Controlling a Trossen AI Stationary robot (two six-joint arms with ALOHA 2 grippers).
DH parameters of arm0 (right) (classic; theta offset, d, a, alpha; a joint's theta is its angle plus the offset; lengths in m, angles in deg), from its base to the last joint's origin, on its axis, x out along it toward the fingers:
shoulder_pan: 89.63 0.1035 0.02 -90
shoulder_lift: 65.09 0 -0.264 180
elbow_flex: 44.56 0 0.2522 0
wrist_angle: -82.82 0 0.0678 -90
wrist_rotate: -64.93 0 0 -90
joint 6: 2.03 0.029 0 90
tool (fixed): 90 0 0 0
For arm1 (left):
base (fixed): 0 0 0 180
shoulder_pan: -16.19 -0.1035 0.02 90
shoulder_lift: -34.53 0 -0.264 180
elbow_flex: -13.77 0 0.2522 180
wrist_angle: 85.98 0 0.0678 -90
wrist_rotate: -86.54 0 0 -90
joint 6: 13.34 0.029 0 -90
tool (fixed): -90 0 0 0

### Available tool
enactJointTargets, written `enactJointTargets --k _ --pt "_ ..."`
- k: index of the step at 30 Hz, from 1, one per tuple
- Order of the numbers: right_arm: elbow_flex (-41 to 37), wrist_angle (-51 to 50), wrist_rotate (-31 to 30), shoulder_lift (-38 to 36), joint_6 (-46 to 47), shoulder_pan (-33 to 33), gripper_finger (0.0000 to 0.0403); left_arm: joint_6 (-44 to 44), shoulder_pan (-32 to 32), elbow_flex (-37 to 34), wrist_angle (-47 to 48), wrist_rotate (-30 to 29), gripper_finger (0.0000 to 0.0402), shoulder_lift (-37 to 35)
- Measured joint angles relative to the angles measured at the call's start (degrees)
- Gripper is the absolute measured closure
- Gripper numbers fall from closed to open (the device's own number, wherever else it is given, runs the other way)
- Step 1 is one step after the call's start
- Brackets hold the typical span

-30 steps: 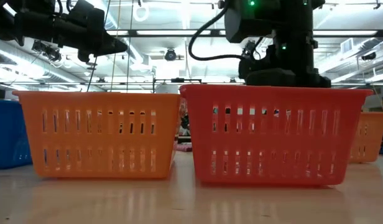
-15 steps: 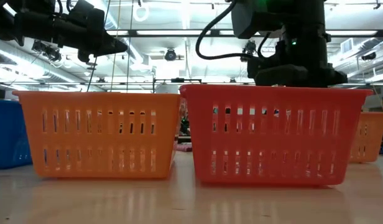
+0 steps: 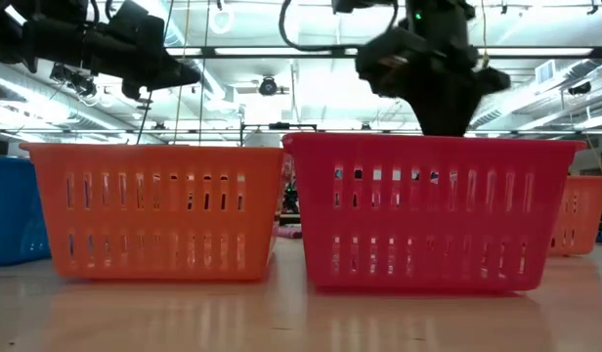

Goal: Sort crayons
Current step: Put the red crayon into the right orange bin

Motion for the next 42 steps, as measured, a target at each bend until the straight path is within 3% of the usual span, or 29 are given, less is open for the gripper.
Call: enactJointTargets --k 4,9,13,21,30,42 --pt "2.90 -0.82 -4.56 -0.12 -4.38 -2.35 0.0312 0.09 0.00 0.00 0.79 0.00 0.0331 0.02" --pt "1.51 9.74 -8.91 0.46 -14.72 -7.33 0.0312 0.28 0.00 0.00 0.77 0.00 0.0331 0.02" --pt "-1.15 20.49 -7.59 1.84 -21.65 -13.06 0.0312 0.31 -0.02 0.00 0.56 0.00 0.0331 0.02" --pt "-0.89 29.24 -5.55 10.28 -31.62 -20.84 0.0311 2.20 -0.44 -0.02 2.69 0.02 0.0331 0.04" --pt "2.12 30.35 -5.74 16.40 -34.95 -22.58 0.0311 3.17 -0.74 -0.02 2.73 -0.02 0.0331 0.02" --pt "3.76 26.84 -2.28 15.16 -38.09 -22.99 0.0311 3.28 -0.72 -0.02 2.78 -0.02 0.0331 0.02"
